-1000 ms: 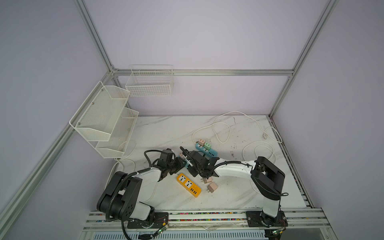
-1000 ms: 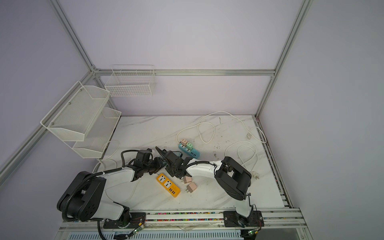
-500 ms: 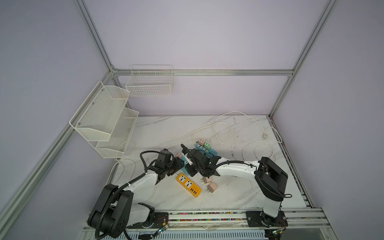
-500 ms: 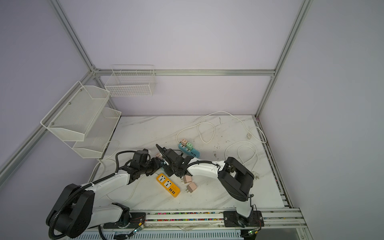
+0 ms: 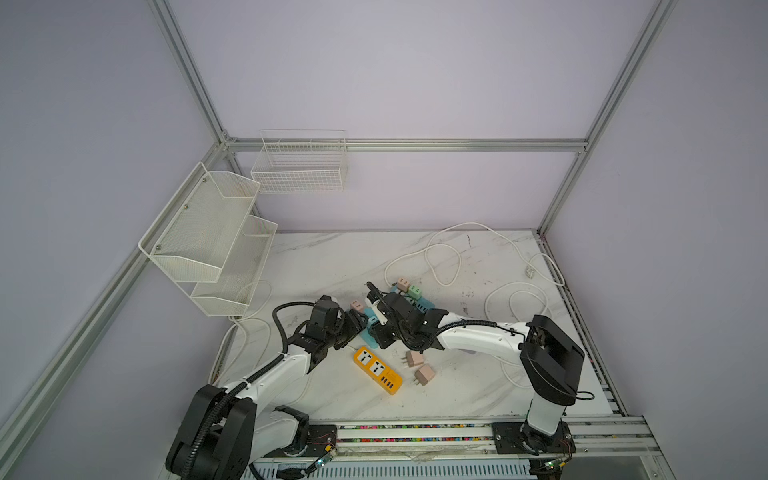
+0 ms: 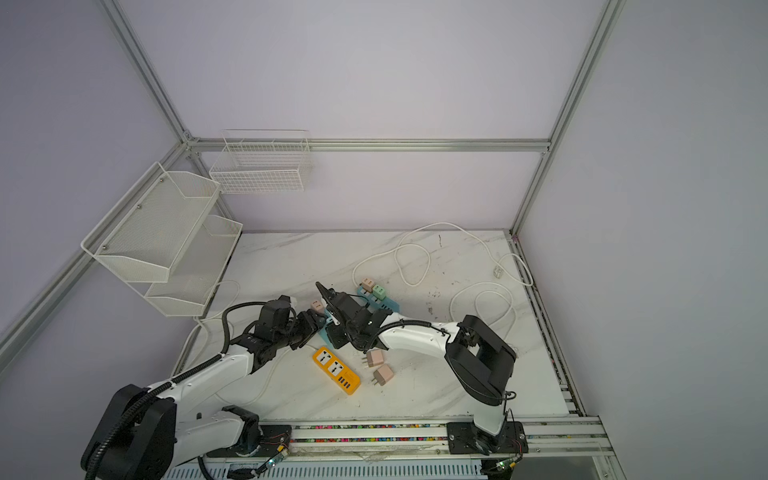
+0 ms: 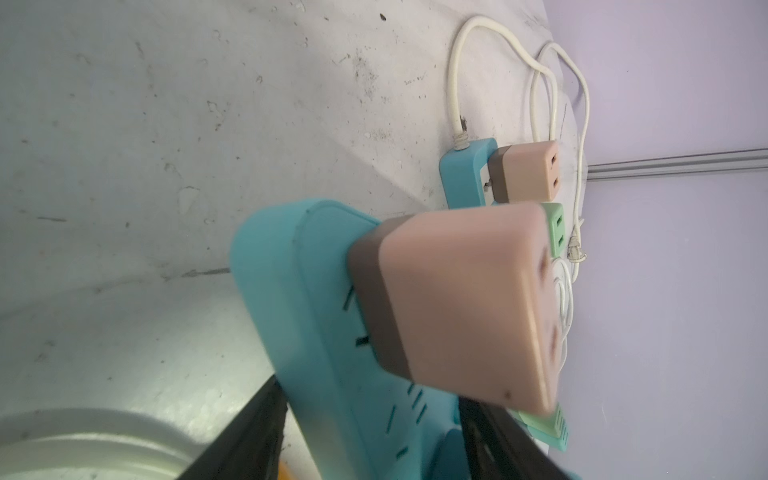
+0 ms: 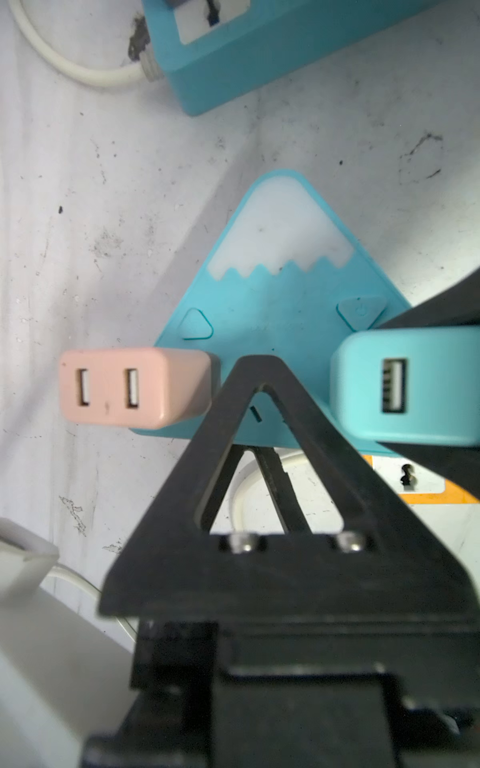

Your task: Pull the plug off the socket

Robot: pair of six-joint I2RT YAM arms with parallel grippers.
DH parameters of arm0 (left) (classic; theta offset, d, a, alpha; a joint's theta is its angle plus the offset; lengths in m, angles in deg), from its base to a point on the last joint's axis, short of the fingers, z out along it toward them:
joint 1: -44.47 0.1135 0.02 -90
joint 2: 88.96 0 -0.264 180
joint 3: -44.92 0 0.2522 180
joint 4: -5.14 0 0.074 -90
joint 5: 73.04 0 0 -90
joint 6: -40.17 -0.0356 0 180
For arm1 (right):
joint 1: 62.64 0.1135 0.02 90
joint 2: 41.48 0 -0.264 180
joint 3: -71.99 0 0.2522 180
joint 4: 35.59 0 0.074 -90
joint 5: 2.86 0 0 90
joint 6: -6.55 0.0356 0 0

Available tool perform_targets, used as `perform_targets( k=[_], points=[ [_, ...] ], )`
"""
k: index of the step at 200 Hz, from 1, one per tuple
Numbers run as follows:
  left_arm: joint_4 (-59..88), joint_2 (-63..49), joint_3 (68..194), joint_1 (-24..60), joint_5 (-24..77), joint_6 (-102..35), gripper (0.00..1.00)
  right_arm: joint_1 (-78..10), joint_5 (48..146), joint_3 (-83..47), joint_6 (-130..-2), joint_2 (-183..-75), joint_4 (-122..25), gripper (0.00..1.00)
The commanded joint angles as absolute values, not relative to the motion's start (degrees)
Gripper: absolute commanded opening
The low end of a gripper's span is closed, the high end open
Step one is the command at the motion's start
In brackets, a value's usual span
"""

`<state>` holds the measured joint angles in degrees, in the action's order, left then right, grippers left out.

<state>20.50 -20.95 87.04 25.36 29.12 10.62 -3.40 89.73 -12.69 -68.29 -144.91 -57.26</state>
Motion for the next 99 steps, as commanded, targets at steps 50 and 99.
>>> perform_targets(
  k=[50,99],
  points=[
    [10.2,-20.4,82.7,25.9,29.8,16.2,0.54,-4.1,91.3,-12.4,-62.7,-142.8,-52.1,0.00],
    [6.6,-19.2,81.7,25.8,31.3,16.9,0.50,-4.1,94.3,-11.4,-61.0,-142.6,-49.2,0.00]
  ],
)
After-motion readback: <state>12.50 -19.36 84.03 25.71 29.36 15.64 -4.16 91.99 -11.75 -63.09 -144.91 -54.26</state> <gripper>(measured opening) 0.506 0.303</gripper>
